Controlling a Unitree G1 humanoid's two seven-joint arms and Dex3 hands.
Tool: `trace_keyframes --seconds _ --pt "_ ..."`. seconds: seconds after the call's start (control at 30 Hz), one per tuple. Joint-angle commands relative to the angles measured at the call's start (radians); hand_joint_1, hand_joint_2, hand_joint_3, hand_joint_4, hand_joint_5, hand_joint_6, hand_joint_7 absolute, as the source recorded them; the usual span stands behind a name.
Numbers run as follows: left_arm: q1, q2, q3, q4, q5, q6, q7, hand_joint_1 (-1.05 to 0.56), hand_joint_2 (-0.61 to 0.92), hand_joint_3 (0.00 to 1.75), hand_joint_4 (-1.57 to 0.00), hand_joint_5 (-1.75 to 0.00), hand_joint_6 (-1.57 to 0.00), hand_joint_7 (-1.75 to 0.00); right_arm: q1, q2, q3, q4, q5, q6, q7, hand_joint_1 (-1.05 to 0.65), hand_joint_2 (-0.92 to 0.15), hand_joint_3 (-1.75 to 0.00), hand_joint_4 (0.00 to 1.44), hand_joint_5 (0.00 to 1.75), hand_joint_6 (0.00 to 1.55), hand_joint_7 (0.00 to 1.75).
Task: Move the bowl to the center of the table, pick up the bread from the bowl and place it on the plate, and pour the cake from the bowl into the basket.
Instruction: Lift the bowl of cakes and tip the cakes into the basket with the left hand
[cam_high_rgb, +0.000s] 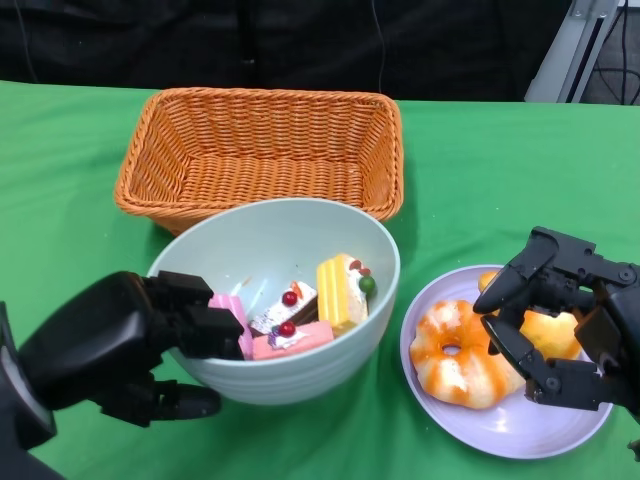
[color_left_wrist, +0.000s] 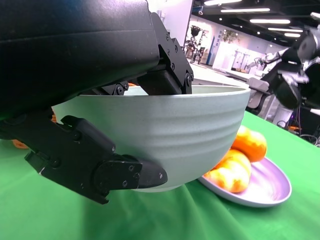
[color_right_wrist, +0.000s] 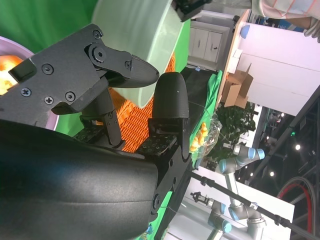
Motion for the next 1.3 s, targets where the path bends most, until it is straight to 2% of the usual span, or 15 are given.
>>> trace_keyframes --seconds 0.03,0.17,0.2,0.33,0.4,0.53,0.67,0.8,0.87,1.0,1.2,1.3 --pt "0.004 0.022 0.037 -0.022 -0.107 -0.012 -0.062 -0.26 0.61 0.87 -0.77 -1.74 -0.86 -1.09 -0.004 -0.010 -0.008 0.008 0.014 -0.016 0.003 -0.17 -0.56 -0.88 0.76 1.52 0.68 1.25" --pt "0.001 0.001 0.062 -0.041 -0.276 0.021 -0.143 -0.24 0.58 0.90 -0.79 -1.69 -0.84 -1.18 -0.005 -0.013 -0.009 0.010 0.014 -0.011 0.007 -0.17 -0.57 -0.86 0.76 1.52 0.68 1.25" --pt "0.001 -0.008 0.065 -0.049 -0.317 0.038 -0.166 -0.22 0.56 0.97 -0.79 -1.69 -0.82 -1.23 -0.005 -0.014 -0.009 0.011 0.012 -0.010 0.006 -0.17 -0.58 -0.86 0.76 1.52 0.68 1.25" --pt "-0.021 -0.067 0.079 -0.104 -0.519 0.181 -0.277 -0.21 0.57 1.05 -0.78 -1.74 -0.74 -1.41 -0.005 -0.019 -0.007 0.019 -0.002 -0.016 0.007 -0.18 -0.57 -0.86 0.76 1.52 0.68 1.26" --pt "-0.038 -0.097 0.099 -0.119 -0.558 0.229 -0.315 -0.21 0.59 1.06 -0.78 -1.75 -0.70 -1.50 -0.004 -0.021 -0.005 0.020 -0.004 -0.014 0.009 -0.17 -0.57 -0.87 0.76 1.52 0.67 1.27" --pt "-0.083 -0.158 0.138 -0.112 -0.592 0.282 -0.375 -0.20 0.61 1.05 -0.76 -1.75 -0.64 -1.56 -0.003 -0.022 0.003 0.028 -0.007 -0.021 0.015 -0.17 -0.55 -0.89 0.76 1.53 0.67 1.28" --pt "-0.154 -0.237 0.171 -0.066 -0.613 0.319 -0.422 -0.20 0.68 0.94 -0.75 -1.75 -0.62 -1.57 0.002 -0.031 0.018 0.033 -0.017 -0.015 0.029 -0.18 -0.56 -0.89 0.71 1.62 0.63 1.33" --pt "-0.188 -0.283 0.202 -0.037 -0.602 0.330 -0.453 -0.22 0.71 0.90 -0.75 -1.75 -0.60 -1.58 0.005 -0.037 0.028 0.036 -0.026 -0.018 0.035 -0.18 -0.59 -0.86 0.69 1.68 0.61 1.37" --pt "-0.219 -0.312 0.214 -0.009 -0.591 0.331 -0.456 -0.26 0.82 0.71 -0.74 -1.75 -0.57 -1.60 0.007 -0.041 0.037 0.041 -0.038 -0.026 0.038 -0.21 -0.63 -0.81 0.69 1.73 0.61 1.41" --pt "-0.300 -0.388 0.242 0.084 -0.554 0.343 -0.420 -0.29 0.85 0.63 -0.76 -1.75 -0.60 -1.56 0.013 -0.046 0.052 0.050 -0.055 -0.042 0.042 -0.21 -0.66 -0.79 0.70 1.75 0.61 1.44" --pt "-0.396 -0.455 0.268 0.195 -0.491 0.401 -0.372 -0.31 0.87 0.58 -0.79 -1.75 -0.67 -1.42 0.023 -0.057 0.075 0.046 -0.087 -0.033 0.043 -0.24 -0.67 -0.82 0.74 1.75 0.60 1.48" --pt "-0.437 -0.483 0.278 0.250 -0.469 0.416 -0.346 -0.30 0.91 0.51 -0.78 -1.75 -0.68 -1.43 0.026 -0.058 0.087 0.047 -0.099 -0.037 0.046 -0.24 -0.66 -0.84 0.77 1.75 0.61 1.50"
